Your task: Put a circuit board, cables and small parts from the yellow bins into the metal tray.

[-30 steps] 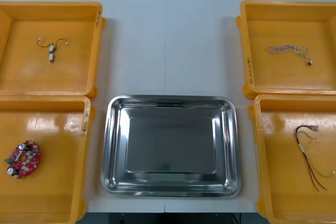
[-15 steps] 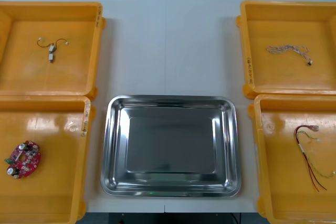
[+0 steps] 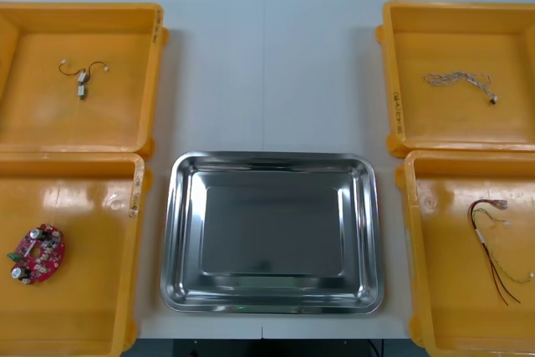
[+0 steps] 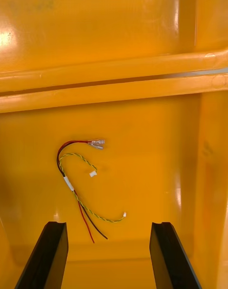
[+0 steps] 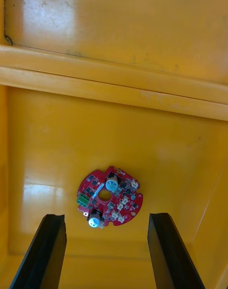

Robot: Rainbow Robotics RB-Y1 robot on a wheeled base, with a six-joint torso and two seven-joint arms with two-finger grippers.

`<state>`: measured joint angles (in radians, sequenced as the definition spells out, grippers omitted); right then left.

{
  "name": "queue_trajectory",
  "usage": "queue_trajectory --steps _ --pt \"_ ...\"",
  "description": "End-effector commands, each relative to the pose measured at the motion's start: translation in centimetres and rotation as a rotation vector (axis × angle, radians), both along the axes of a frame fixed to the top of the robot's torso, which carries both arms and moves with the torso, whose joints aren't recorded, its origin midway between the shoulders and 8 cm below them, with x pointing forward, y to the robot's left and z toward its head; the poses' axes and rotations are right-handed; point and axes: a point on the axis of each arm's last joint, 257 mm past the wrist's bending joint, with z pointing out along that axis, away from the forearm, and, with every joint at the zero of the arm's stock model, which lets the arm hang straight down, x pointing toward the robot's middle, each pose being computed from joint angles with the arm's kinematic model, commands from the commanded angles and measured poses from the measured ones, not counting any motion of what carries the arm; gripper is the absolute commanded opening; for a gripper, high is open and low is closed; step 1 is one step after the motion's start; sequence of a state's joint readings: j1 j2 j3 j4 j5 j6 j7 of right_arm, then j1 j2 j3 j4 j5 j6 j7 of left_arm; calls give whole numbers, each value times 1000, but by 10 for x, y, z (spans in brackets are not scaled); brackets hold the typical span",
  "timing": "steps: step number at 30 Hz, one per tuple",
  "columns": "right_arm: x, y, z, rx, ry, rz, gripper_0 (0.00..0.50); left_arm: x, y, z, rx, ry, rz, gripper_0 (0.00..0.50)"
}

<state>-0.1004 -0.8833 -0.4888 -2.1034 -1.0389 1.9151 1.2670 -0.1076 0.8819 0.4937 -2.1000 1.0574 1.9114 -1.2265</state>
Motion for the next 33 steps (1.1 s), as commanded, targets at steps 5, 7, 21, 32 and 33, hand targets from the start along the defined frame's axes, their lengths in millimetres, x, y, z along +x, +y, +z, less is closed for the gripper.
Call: queue_trajectory --steps 5,7,21,32,33 --pt "-3 0 6 -14 -24 34 500 -5 4 3 48 -17 -60 500" --pt "-3 0 6 -14 -24 34 500 -5 4 3 48 -17 -60 500" --pt "-3 0 6 -14 -24 34 500 -5 4 3 48 -17 -60 500" --pt "-3 0 6 -14 -24 34 500 -5 4 3 48 -17 -60 500" --pt "-3 0 6 -14 -24 34 500 -5 4 3 48 -17 -60 500"
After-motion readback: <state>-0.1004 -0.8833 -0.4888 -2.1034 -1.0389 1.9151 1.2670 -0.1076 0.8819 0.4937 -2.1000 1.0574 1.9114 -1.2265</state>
